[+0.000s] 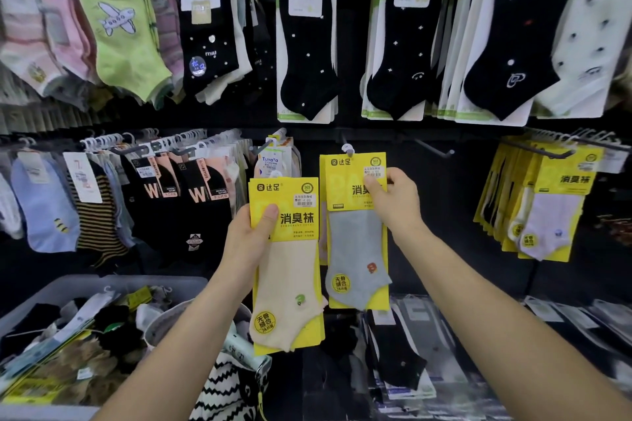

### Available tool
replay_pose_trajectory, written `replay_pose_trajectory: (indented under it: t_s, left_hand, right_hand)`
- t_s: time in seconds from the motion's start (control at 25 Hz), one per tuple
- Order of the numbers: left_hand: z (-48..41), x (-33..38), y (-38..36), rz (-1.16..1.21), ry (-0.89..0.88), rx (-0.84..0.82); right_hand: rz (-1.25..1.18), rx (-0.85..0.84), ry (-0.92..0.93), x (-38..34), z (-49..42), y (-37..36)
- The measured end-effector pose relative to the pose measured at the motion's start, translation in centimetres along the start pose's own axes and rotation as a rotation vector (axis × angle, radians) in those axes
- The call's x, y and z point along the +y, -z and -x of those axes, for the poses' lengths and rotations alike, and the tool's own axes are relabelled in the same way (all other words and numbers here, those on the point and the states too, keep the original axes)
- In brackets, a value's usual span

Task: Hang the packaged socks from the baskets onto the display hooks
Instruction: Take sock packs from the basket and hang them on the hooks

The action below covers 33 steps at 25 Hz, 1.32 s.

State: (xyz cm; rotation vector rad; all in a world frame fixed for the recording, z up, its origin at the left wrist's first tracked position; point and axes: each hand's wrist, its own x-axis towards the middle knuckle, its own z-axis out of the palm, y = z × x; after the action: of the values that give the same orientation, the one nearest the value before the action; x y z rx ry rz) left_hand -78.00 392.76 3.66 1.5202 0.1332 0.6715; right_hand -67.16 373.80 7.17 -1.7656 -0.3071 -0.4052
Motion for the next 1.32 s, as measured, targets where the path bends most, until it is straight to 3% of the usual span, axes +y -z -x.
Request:
replay_pose_trajectory:
  t_s: [0.28, 0.4, 0.6, 0.84, 1.0, 1.16, 1.32]
  left_hand:
    - [0.8, 0.0, -0.8, -0.037, -0.028, -0.013]
    - [0.7, -0.1, -1.7, -0.052, -0.03, -0.03]
    - [1.2, -0.6, -4.1, -0.026, -0.035, -0.062]
    - [0.1, -0.6, -4.9, -0.036, 0.021, -0.029]
    - [-0.9, -0.2, -4.8, -0.033, -0.021, -0.093]
    - [-1.5, -0.1, -5.2, -0.072, -0.057, -0.123]
    - [-1.5, 0.1, -5.5, -0.057, -0.028, -0.093]
  right_hand:
    - [0.053, -0.003, -0.149, 1.1, -1.4, -1.5]
    - [0.099, 0.094, -0.086, 2.1, 0.1, -0.5]
    - [-0.075, -0.175, -0.006, 1.2, 2.7, -0.7]
    - [-0.069, 0.206, 0.018, -1.0, -1.7, 0.4]
    - [0.203, 0.013, 0.046, -1.5, -4.0, 0.8]
    - [0.213, 0.048, 0.187, -2.0, -4.0, 1.0]
    - [0.188, -0.055, 0.16, -2.7, -3.8, 1.3]
